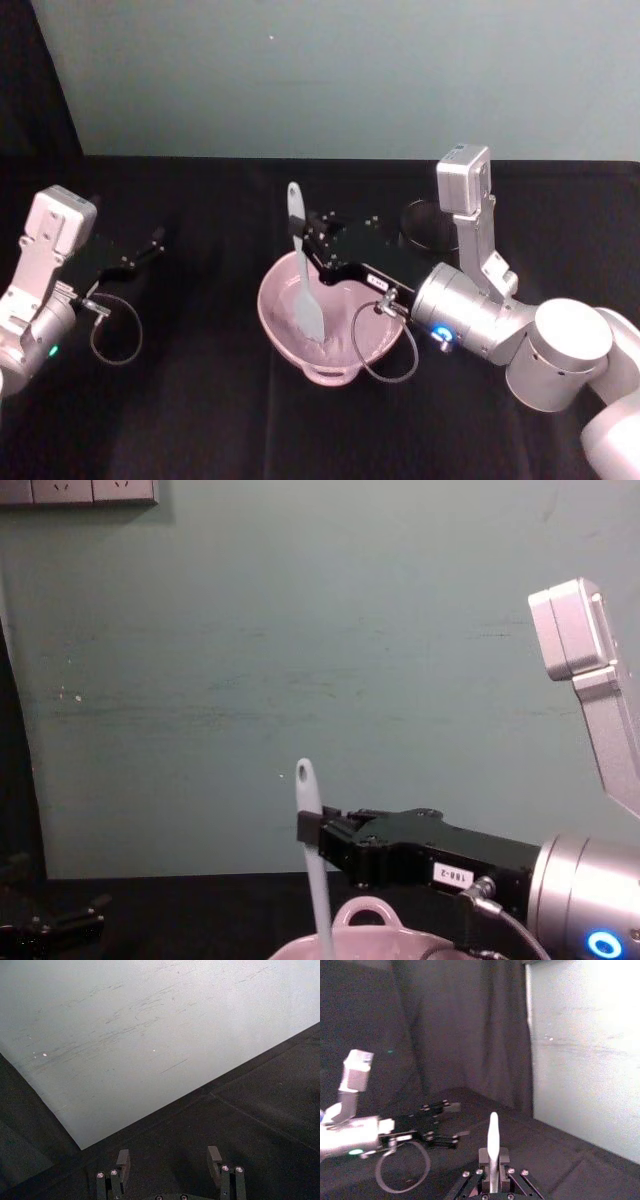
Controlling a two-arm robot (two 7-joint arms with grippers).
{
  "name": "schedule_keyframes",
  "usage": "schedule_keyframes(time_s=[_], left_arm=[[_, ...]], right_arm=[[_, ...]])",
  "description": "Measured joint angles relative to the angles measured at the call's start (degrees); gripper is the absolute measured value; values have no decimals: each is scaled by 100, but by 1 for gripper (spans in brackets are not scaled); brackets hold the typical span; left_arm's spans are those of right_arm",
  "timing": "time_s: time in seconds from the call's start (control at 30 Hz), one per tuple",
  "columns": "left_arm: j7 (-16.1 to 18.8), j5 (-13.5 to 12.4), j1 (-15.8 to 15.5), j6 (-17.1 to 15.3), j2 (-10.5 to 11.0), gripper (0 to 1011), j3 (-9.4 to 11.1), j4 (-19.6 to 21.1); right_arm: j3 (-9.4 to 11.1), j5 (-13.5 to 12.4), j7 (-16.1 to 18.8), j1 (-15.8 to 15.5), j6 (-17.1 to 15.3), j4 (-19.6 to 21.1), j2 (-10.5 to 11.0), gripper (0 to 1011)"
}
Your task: Use the one hand to pick up the spoon and stir the clear water in the bowl.
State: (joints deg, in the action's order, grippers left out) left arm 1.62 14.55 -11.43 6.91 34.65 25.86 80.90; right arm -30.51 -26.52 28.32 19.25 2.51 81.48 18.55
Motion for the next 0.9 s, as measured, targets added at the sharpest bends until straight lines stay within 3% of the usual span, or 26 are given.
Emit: schedule_keyframes(time_s=[0.23,0.47,0.7,0.9], left_arm=[[0,0,0,0,0,1011,0,0],[0,0,0,0,0,1011,0,0],[0,0,0,0,0,1011,0,0],[0,0,0,0,0,1011,0,0]], right_arm=[[170,199,-188,61,140,-174,-79,109],[393,367,-313,-75,197,-65,50,109],[599,426,-282,-444,159,450,327,109],[678,207,-83,-721,12,857,498,109]])
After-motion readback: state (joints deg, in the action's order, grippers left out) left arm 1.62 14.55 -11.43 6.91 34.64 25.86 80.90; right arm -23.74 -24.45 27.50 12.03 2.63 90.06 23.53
